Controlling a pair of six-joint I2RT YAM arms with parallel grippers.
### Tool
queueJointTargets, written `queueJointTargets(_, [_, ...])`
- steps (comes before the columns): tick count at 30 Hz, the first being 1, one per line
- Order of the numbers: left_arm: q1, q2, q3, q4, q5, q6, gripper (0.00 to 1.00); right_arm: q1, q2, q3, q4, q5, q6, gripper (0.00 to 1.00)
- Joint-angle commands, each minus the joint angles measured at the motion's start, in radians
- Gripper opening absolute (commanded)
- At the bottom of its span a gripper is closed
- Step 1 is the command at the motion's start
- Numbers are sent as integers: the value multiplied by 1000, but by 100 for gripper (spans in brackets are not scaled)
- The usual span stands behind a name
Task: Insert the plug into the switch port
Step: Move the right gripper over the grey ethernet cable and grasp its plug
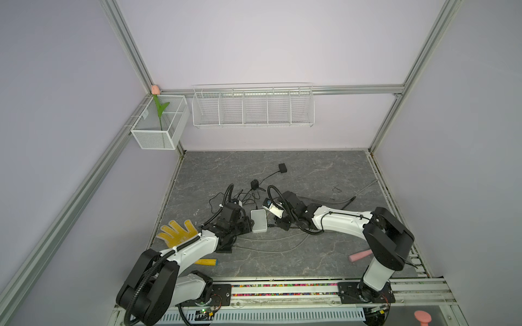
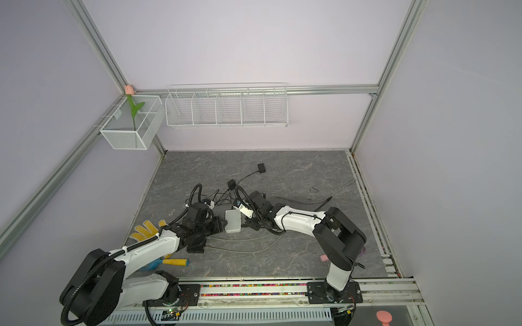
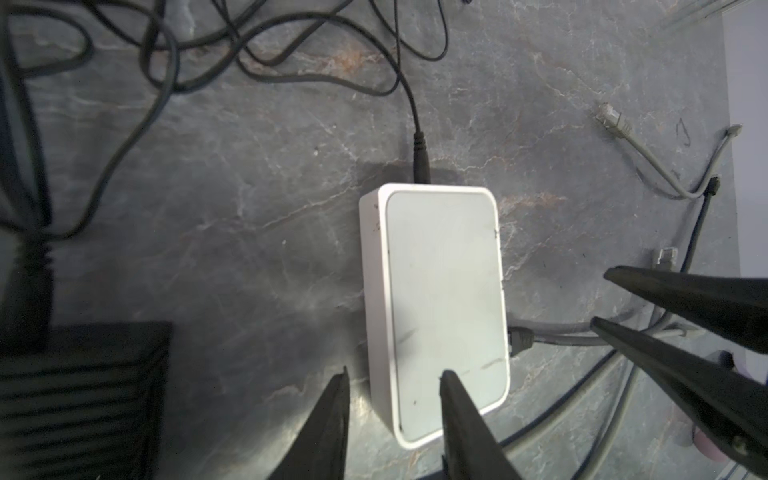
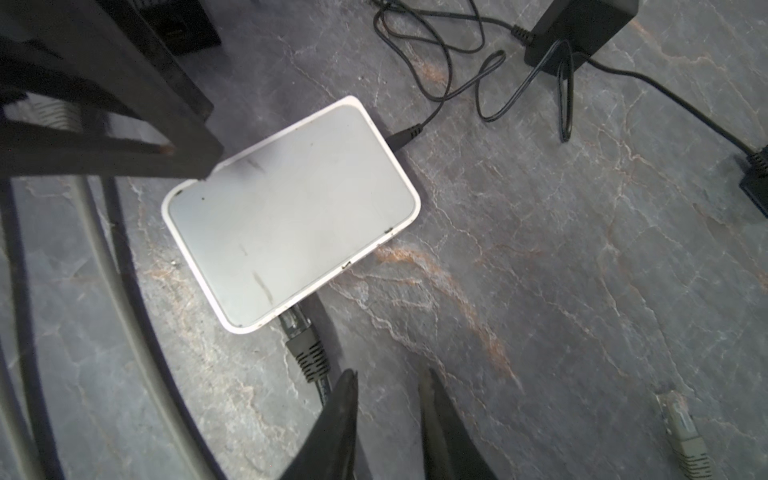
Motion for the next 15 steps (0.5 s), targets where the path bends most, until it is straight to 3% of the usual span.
queueJointTargets(1, [6,54,60,32,29,26,36,-3,21,6,-47,-38,-7,29])
queueJointTargets(7, [8,170,107,58,94,36,34,-4,30,9,-82,-111,-36,30])
queueJointTargets(11, [8,220,111,100,135,26,33,-13,37,12,-74,-40,-17,29])
queueJointTargets(15, [8,220,115,97,143,28,33,-90,-1,14,-47,-20,71,30])
